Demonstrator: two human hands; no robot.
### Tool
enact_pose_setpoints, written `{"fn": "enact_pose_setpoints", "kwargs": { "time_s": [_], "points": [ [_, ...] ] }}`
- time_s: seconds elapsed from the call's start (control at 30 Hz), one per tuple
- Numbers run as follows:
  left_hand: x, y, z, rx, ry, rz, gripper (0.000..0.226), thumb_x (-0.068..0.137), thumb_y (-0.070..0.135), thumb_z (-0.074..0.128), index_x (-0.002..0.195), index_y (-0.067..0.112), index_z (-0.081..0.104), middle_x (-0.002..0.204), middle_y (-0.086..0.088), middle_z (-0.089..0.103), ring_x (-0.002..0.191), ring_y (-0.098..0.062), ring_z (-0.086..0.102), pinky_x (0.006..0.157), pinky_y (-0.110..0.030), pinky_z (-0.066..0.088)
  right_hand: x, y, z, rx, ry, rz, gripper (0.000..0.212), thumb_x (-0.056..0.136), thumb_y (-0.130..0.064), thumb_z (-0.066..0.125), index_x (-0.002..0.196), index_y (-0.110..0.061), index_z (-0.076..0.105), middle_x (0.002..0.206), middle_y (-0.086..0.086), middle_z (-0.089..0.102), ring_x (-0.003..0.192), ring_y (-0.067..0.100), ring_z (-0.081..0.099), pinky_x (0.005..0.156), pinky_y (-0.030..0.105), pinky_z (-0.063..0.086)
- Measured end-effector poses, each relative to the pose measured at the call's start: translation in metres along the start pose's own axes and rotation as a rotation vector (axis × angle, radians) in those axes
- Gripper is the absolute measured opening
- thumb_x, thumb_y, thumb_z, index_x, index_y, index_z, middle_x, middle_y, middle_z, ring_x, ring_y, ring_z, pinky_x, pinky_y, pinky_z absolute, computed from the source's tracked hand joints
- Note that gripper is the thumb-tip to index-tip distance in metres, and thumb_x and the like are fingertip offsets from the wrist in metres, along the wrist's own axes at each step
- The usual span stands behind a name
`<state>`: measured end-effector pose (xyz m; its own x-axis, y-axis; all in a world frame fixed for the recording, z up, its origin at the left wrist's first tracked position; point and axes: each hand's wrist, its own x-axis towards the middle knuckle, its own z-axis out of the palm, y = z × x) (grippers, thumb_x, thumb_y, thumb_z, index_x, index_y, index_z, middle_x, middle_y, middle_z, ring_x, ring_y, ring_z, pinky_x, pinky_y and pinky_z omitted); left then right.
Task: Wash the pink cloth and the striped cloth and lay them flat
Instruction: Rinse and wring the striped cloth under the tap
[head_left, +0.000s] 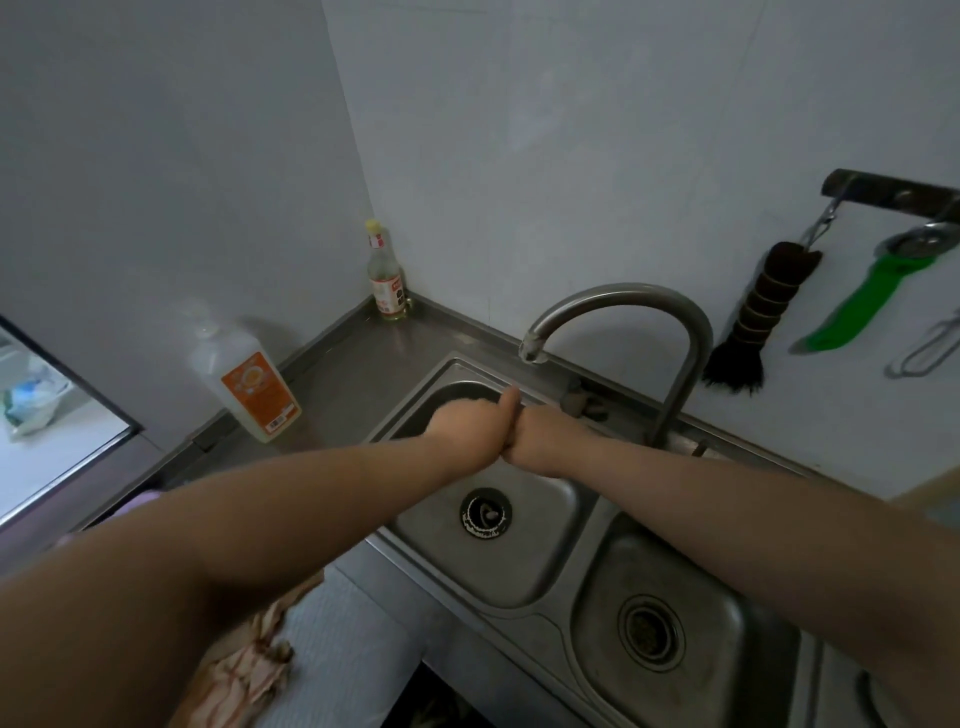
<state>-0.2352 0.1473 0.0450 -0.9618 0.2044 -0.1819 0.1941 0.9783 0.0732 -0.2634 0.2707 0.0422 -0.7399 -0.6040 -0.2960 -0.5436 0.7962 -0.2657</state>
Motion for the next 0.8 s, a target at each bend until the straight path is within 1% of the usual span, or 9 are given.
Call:
{"fn": "enact_pose_setpoints", "kwargs": {
  "time_s": [0.1, 0.17, 0.2, 0.3, 0.4, 0.5, 0.63, 0.73, 0.8],
  "points": [
    [0.013, -0.011, -0.019, 0.184, 0.077, 0.213, 0.045, 0.096, 0.026, 0.045, 0.137, 0.017, 0.03, 0.092, -0.008, 0.066, 0.083, -0.029, 0.064, 0.069, -0.038, 0.052, -0.003, -0.008, -0.012, 0.17, 0.008, -0.057, 0.019, 0.09, -0.013, 0.054, 0.071, -0.008, 0.053, 0.074, 0.007, 0.056, 0.075, 0.023, 0.052, 0.063, 0.026, 0.033],
    [0.02, -0.017, -0.031, 0.26, 0.104, 0.295, 0.046, 0.098, 0.029, 0.043, 0.14, 0.019, 0.028, 0.091, -0.008, 0.064, 0.082, -0.029, 0.063, 0.07, -0.038, 0.052, -0.003, -0.01, -0.02, 0.38, 0.043, -0.012, 0.008, 0.09, -0.01, 0.056, 0.083, -0.01, 0.059, 0.081, 0.006, 0.059, 0.068, 0.014, 0.05, 0.057, 0.021, 0.03],
    [0.022, -0.019, -0.036, 0.297, 0.12, 0.332, 0.047, 0.099, 0.03, 0.042, 0.141, 0.019, 0.028, 0.091, -0.009, 0.064, 0.081, -0.029, 0.062, 0.071, -0.039, 0.052, -0.002, -0.01, -0.021, 0.545, 0.058, 0.052, 0.005, 0.09, -0.011, 0.057, 0.086, -0.012, 0.059, 0.08, 0.007, 0.059, 0.061, 0.013, 0.049, 0.055, 0.022, 0.033],
    [0.028, -0.024, -0.045, 0.371, 0.15, 0.457, 0.049, 0.099, 0.033, 0.042, 0.143, 0.017, 0.029, 0.092, -0.009, 0.064, 0.079, -0.029, 0.063, 0.072, -0.04, 0.054, -0.005, -0.008, -0.018, 0.863, 0.003, 0.196, 0.022, 0.084, -0.01, 0.055, 0.064, -0.016, 0.046, 0.052, 0.004, 0.041, 0.041, 0.014, 0.033, 0.045, 0.024, 0.03],
    [0.034, -0.028, -0.041, 0.388, 0.193, 0.545, 0.047, 0.098, 0.035, 0.044, 0.139, 0.017, 0.031, 0.085, -0.008, 0.064, 0.071, -0.028, 0.062, 0.065, -0.039, 0.054, -0.008, -0.011, -0.015, 0.995, -0.039, 0.239, 0.022, 0.083, -0.011, 0.053, 0.063, -0.016, 0.045, 0.047, 0.0, 0.035, 0.037, 0.011, 0.027, 0.04, 0.019, 0.024],
    [0.037, -0.03, -0.035, 0.363, 0.264, 0.642, 0.038, 0.093, 0.035, 0.037, 0.125, 0.017, 0.031, 0.071, -0.009, 0.064, 0.057, -0.028, 0.06, 0.053, -0.037, 0.053, -0.007, -0.008, -0.011, 1.042, -0.049, 0.247, 0.026, 0.085, -0.011, 0.053, 0.06, -0.017, 0.045, 0.046, -0.001, 0.035, 0.037, 0.011, 0.027, 0.04, 0.019, 0.023],
    [0.04, -0.031, -0.029, 0.356, 0.286, 0.603, 0.049, 0.088, 0.038, 0.022, 0.117, 0.011, 0.051, 0.062, -0.006, 0.062, 0.049, -0.026, 0.057, 0.046, -0.035, 0.052, -0.006, -0.006, -0.009, 1.053, -0.055, 0.234, 0.028, 0.084, -0.012, 0.054, 0.06, -0.018, 0.043, 0.044, -0.002, 0.035, 0.038, 0.011, 0.027, 0.04, 0.018, 0.023],
    [0.036, -0.028, -0.023, 0.283, 0.3, 0.459, 0.036, 0.093, 0.034, 0.037, 0.12, 0.013, 0.048, 0.079, -0.006, 0.064, 0.069, -0.029, 0.062, 0.058, -0.039, 0.054, -0.003, -0.001, -0.015, 0.918, -0.077, 0.202, 0.019, 0.084, -0.015, 0.056, 0.067, -0.017, 0.046, 0.046, -0.002, 0.038, 0.04, 0.013, 0.03, 0.043, 0.021, 0.025],
    [0.031, -0.025, -0.016, 0.172, 0.336, 0.361, 0.033, 0.088, 0.028, 0.055, 0.118, 0.014, 0.048, 0.097, -0.005, 0.062, 0.089, -0.026, 0.059, 0.068, -0.039, 0.052, -0.004, 0.005, -0.023, 0.677, -0.094, 0.115, 0.011, 0.087, -0.02, 0.058, 0.079, -0.015, 0.053, 0.059, 0.001, 0.047, 0.049, 0.014, 0.042, 0.048, 0.024, 0.032]
  ]
}}
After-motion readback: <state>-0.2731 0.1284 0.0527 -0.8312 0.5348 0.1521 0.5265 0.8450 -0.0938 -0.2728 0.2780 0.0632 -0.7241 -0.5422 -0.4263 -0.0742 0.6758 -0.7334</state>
